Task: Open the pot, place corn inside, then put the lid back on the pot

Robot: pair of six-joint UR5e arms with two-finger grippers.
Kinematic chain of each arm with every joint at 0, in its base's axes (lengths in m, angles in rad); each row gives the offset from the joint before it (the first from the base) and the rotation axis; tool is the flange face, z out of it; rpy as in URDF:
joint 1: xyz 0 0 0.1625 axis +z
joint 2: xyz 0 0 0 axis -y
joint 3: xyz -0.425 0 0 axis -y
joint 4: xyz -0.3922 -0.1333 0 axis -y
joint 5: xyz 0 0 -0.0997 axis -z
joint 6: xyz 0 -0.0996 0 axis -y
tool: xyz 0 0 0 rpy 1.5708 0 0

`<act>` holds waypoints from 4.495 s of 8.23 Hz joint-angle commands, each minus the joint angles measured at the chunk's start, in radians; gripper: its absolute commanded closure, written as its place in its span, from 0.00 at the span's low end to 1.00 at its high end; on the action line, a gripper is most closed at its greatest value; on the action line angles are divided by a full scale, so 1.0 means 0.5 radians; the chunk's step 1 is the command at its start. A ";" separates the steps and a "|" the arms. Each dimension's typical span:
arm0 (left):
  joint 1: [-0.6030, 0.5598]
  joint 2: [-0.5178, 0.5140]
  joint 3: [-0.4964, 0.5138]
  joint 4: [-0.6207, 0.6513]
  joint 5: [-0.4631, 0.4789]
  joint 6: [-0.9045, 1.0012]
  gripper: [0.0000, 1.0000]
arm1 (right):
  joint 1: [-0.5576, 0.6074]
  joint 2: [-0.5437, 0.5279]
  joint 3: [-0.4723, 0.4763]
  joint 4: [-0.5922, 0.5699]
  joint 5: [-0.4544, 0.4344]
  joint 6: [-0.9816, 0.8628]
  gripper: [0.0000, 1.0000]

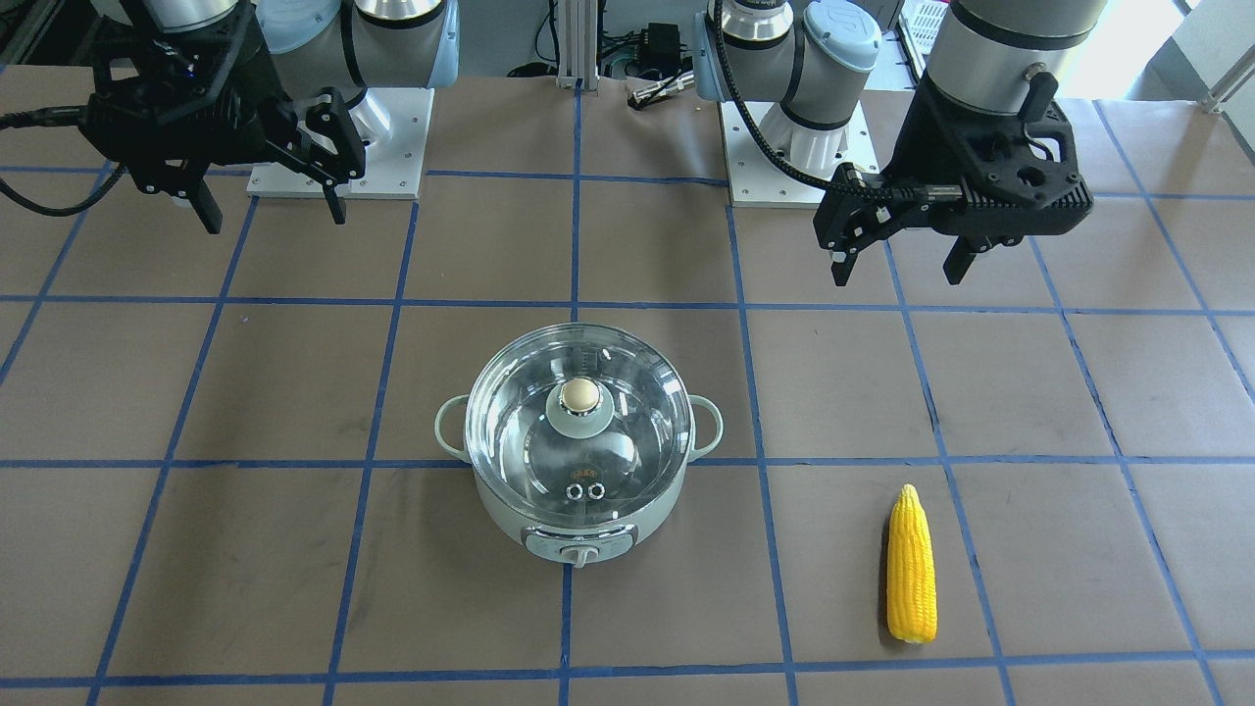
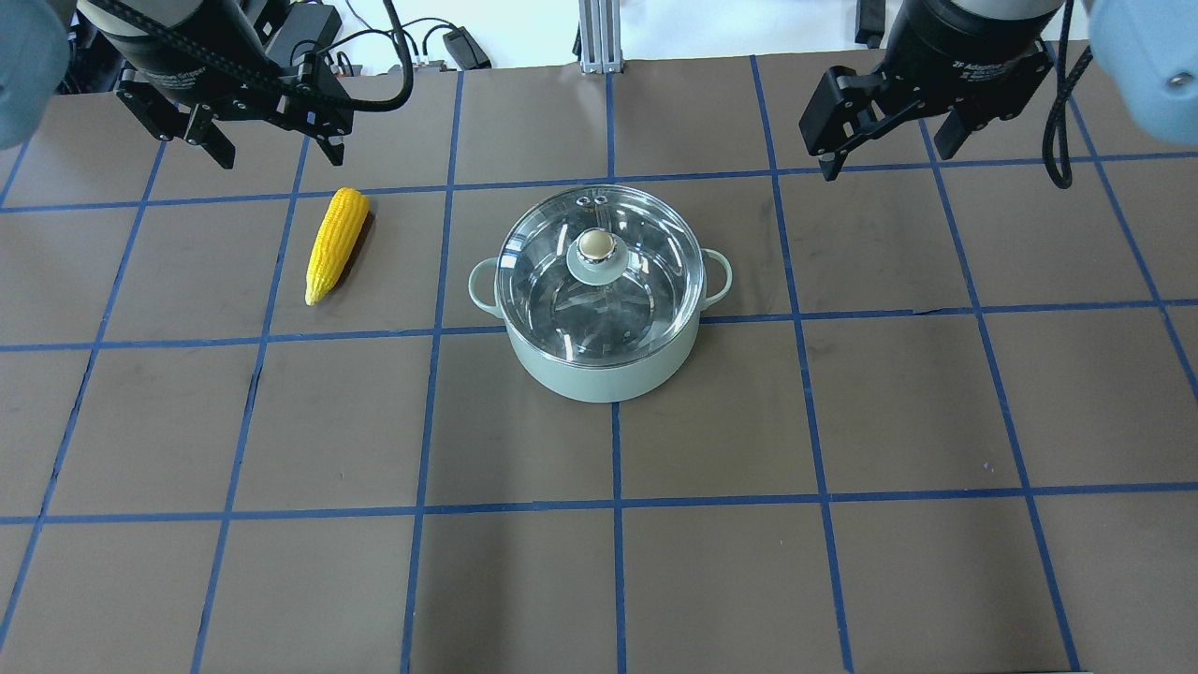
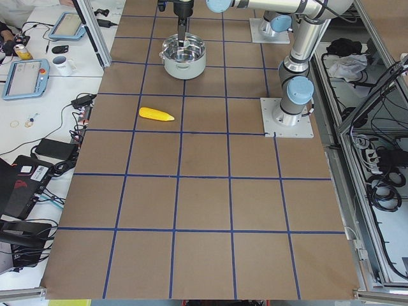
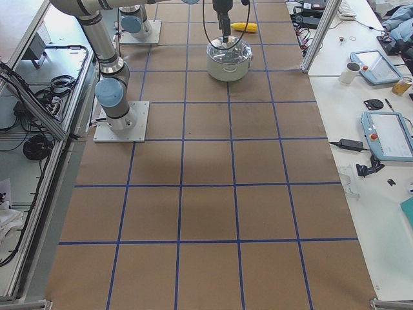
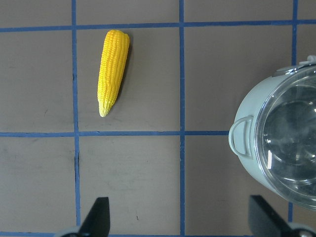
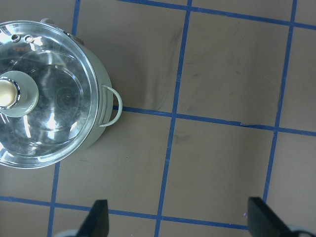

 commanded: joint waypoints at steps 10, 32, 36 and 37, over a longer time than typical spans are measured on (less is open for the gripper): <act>0.313 -0.494 -0.070 0.474 0.003 0.785 0.00 | 0.566 0.692 -0.190 -0.650 -0.118 0.827 0.00; 0.390 -1.139 -0.120 0.974 0.000 0.967 1.00 | 0.327 0.498 -0.184 -0.291 -0.024 0.629 1.00; 0.301 -0.741 -0.064 0.569 0.006 0.241 1.00 | -0.189 0.289 -0.184 0.017 0.019 0.037 1.00; 0.191 -0.658 -0.055 0.545 0.006 0.163 1.00 | -0.278 0.270 -0.178 0.093 0.044 -0.108 1.00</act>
